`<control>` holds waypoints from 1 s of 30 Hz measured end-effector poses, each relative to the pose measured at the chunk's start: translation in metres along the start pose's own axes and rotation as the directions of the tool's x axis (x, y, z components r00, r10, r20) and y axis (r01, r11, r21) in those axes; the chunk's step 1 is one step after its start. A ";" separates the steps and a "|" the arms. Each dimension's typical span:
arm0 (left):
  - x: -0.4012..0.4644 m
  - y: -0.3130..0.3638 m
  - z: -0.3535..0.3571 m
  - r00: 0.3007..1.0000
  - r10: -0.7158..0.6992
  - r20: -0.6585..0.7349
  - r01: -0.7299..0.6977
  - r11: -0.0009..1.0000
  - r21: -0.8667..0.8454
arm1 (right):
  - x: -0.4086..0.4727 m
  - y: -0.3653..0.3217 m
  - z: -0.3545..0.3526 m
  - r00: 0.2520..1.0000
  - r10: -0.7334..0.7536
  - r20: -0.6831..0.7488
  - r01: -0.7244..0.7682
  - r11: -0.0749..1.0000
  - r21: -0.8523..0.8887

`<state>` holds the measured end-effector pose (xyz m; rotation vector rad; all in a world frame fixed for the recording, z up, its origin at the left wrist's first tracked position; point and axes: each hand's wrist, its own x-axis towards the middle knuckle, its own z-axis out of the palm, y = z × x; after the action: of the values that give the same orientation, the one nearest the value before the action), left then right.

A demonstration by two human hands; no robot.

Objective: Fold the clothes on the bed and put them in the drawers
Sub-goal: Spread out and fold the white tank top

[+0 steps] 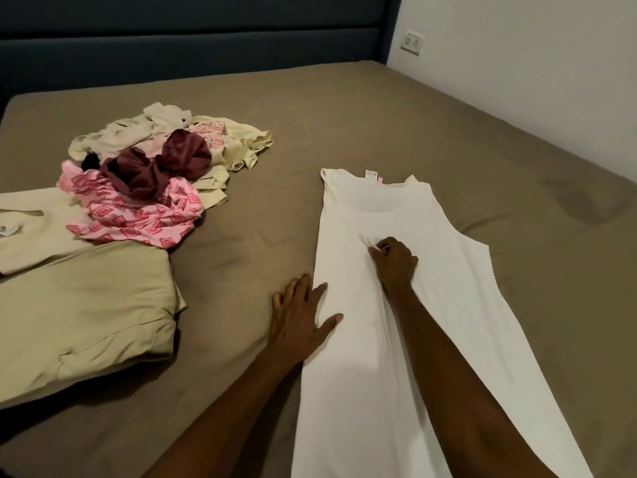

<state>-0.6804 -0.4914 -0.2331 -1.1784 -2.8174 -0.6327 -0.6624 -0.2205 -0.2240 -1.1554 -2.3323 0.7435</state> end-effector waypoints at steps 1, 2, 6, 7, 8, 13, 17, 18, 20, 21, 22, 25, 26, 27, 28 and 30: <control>0.003 -0.003 0.002 0.999 -0.007 -0.032 0.007 1.000 -0.023 | 0.004 0.002 -0.002 1.000 0.018 -0.003 -0.018 0.998 0.056; 0.005 -0.007 0.007 0.998 -0.014 -0.060 0.012 0.999 -0.042 | 0.009 0.007 -0.003 0.999 0.040 -0.008 -0.039 0.993 0.115; 0.004 -0.011 0.018 0.995 -0.019 -0.096 0.014 0.999 -0.050 | 0.016 0.017 -0.006 0.995 0.033 -0.097 -0.021 0.992 0.125; 0.004 -0.012 0.020 0.995 -0.019 -0.099 0.014 0.998 -0.057 | 0.017 0.020 -0.005 0.992 0.051 -0.118 -0.039 0.993 0.107; 0.003 -0.011 0.018 0.994 -0.019 -0.104 0.012 0.998 -0.063 | 0.016 0.017 -0.009 0.987 0.065 -0.144 -0.051 0.993 0.103; 0.010 -0.009 0.014 0.991 -0.062 -0.121 0.054 0.996 -0.068 | -0.015 -0.011 -0.011 0.961 -0.189 -0.202 0.159 0.975 -0.156; 0.051 -0.007 0.002 0.975 -0.154 -0.158 0.132 0.981 -0.143 | -0.024 -0.006 -0.005 0.989 -0.012 -0.147 0.001 0.998 -0.068; 0.068 -0.007 0.001 0.972 -0.192 -0.138 0.165 0.968 -0.188 | -0.016 -0.002 -0.005 0.992 0.050 -0.114 -0.052 0.999 -0.015; 0.101 -0.004 0.001 0.962 -0.266 -0.062 0.241 0.934 -0.265 | -0.003 0.002 -0.006 0.998 0.051 -0.045 -0.050 0.998 0.031; 0.116 -0.001 0.001 0.954 -0.296 -0.043 0.275 0.925 -0.264 | 0.002 0.000 -0.006 1.000 0.025 -0.014 -0.024 0.999 0.035; 0.131 0.002 0.004 0.948 -0.316 -0.037 0.299 0.924 -0.236 | 0.008 -0.002 -0.006 1.000 0.006 0.010 -0.007 0.999 0.040; 0.153 -0.002 0.018 0.944 -0.326 -0.047 0.318 0.940 -0.127 | 0.018 0.002 -0.007 1.000 0.018 -0.010 -0.017 0.995 0.095; 0.153 -0.007 0.024 0.944 -0.318 -0.083 0.306 0.943 -0.131 | 0.019 0.005 -0.007 0.999 0.028 -0.024 -0.025 0.992 0.121; 0.153 -0.011 0.031 0.942 -0.312 -0.120 0.291 0.943 -0.164 | 0.021 0.009 -0.006 0.999 0.024 -0.037 -0.019 0.991 0.133; 0.152 -0.015 0.035 0.936 -0.317 -0.150 0.285 0.937 -0.204 | 0.021 0.012 -0.004 0.999 0.011 -0.049 -0.005 0.991 0.133; 0.151 -0.018 0.038 0.927 -0.332 -0.175 0.289 0.929 -0.233 | 0.020 0.016 0.000 0.998 -0.011 -0.068 0.019 0.993 0.120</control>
<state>-0.7956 -0.3863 -0.2482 -0.6295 -2.8253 -1.0205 -0.6641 -0.1962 -0.2312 -1.0927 -2.2067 0.8158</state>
